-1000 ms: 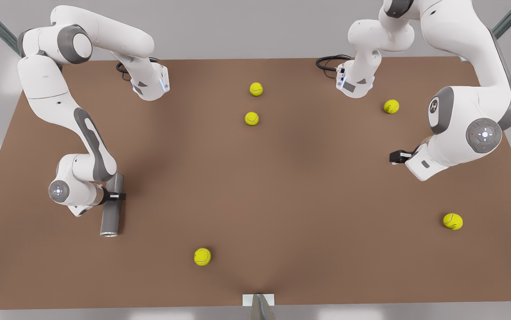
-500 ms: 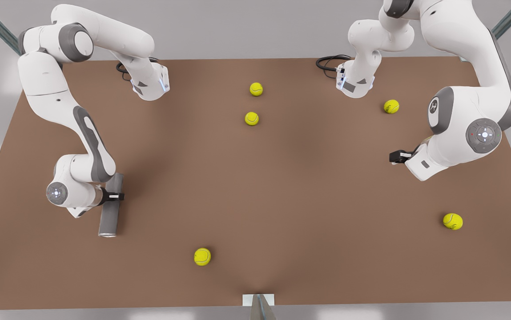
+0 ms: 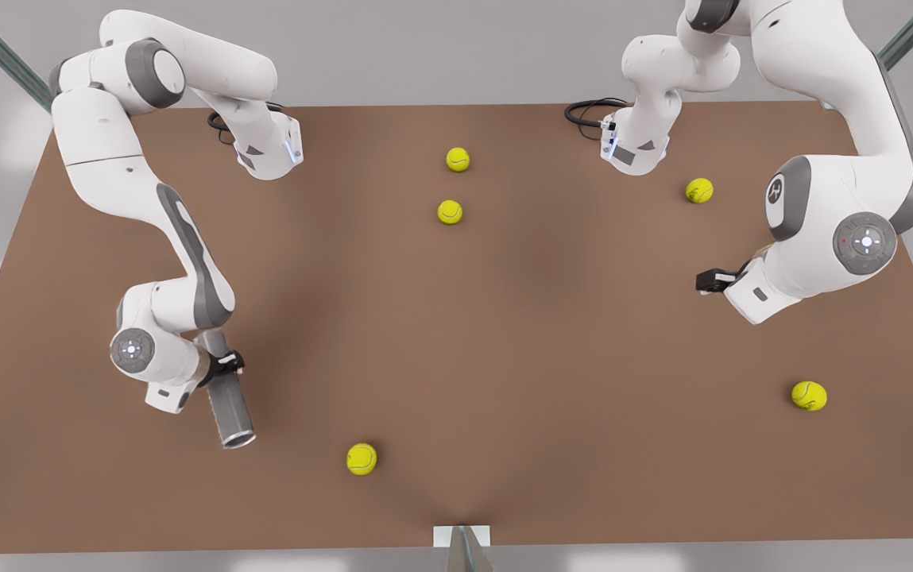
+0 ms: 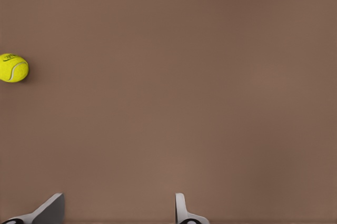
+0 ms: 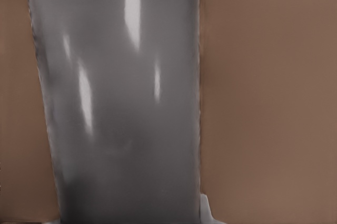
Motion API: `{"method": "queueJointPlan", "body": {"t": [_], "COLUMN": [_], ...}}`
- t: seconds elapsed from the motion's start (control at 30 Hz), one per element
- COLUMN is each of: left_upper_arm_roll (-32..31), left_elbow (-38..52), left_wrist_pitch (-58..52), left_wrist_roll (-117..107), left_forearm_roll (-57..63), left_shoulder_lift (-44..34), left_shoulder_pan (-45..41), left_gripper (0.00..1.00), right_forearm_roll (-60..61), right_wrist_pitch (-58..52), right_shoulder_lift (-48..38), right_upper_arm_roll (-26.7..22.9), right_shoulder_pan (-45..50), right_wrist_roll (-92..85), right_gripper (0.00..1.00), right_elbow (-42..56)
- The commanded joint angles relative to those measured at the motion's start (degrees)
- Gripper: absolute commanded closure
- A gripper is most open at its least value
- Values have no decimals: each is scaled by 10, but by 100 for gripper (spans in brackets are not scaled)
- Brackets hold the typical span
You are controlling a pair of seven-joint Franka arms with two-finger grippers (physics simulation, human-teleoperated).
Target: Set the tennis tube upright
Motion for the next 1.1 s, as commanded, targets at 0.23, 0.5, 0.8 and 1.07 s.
{"method": "queueJointPlan", "body": {"t": [0.23, 0.5, 0.8, 1.07], "left_upper_arm_roll": [0, 0, 0, 0], "left_elbow": [0, 0, 0, -4], "left_wrist_pitch": [2, 2, 2, 3], "left_wrist_roll": [0, 0, 0, 0], "left_forearm_roll": [0, 0, -1, -1], "left_shoulder_lift": [2, 2, 3, 4], "left_shoulder_pan": [1, 1, 1, 1], "left_gripper": [0, 0, 0, 0], "right_forearm_roll": [-51, -104, -113, -114], "right_wrist_pitch": [31, 31, 31, 31], "right_shoulder_lift": [6, 9, 18, 72], "right_upper_arm_roll": [0, -1, -1, -6], "right_shoulder_pan": [51, 144, 248, 305], "right_wrist_roll": [-102, -215, -250, -224], "right_gripper": [32, 32, 32, 32], "right_elbow": [29, 50, 72, 134]}}
